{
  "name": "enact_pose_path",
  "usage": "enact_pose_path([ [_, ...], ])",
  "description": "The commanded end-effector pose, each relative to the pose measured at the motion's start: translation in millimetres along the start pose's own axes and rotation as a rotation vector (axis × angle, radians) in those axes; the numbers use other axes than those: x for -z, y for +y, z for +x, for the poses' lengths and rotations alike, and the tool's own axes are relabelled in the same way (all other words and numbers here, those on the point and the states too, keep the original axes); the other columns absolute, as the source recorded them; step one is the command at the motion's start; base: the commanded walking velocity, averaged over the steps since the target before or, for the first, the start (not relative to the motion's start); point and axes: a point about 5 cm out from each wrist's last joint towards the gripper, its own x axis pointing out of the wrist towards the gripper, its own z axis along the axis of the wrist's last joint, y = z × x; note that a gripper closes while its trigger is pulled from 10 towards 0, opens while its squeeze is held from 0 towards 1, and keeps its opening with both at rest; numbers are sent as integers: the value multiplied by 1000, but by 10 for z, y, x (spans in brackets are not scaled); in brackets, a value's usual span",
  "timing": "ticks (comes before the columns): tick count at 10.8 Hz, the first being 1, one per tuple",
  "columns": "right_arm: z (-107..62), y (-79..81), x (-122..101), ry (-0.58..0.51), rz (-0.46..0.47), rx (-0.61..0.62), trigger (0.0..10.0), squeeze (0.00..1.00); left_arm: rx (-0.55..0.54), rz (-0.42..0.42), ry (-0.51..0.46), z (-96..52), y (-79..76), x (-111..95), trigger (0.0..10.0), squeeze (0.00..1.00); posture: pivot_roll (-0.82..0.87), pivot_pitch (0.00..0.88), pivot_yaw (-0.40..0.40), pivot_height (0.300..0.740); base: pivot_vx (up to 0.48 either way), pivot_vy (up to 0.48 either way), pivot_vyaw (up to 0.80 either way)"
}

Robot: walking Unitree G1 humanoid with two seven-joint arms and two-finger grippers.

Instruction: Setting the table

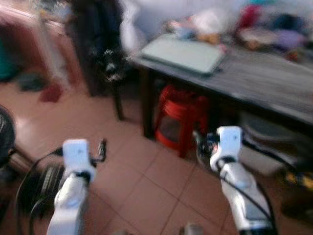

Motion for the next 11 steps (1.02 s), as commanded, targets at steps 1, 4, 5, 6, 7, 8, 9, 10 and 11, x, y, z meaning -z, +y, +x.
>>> enact_pose_path([
  [1,2,-80,-54,-16,-7,28,10000,0,32,-1,-27,32,-82,-58,10000,0,-31,7,47,740,0,480,-800],
  [4,-9,-115,-73,-23,-8,43,10000,0,53,6,-59,24,-124,-110,10000,0,-31,12,43,740,0,0,-800],
  [5,-25,-113,-73,-31,0,47,10000,0,73,13,-50,2,-141,-95,10000,0,-30,14,43,740,0,-424,0],
  [6,-33,-105,-73,-36,0,46,10000,0,77,17,-53,-3,-144,-97,10000,0,-30,14,43,740,0,-480,0],
  [7,-33,-103,-71,-35,2,46,10000,0,75,19,-56,-2,-133,-103,10000,0,-27,15,43,740,0,-472,0],
  [8,-24,-110,-77,-35,2,50,10000,0,78,26,-59,-6,-123,-108,10000,0,-29,13,45,740,0,-472,0],
  [9,-26,-119,-71,-30,-1,55,10000,0,85,28,-59,-10,-136,-107,10000,0,-29,13,46,740,0,-469,-800],
  [10,-26,-118,-73,-32,1,56,10000,0,89,30,-57,-16,-136,-102,10000,0,-29,13,47,740,0,-469,-619],
  [11,-25,-115,-78,-38,0,57,10000,0,89,32,-53,-23,-119,-89,10000,0,-28,14,48,740,0,-469,0],
])
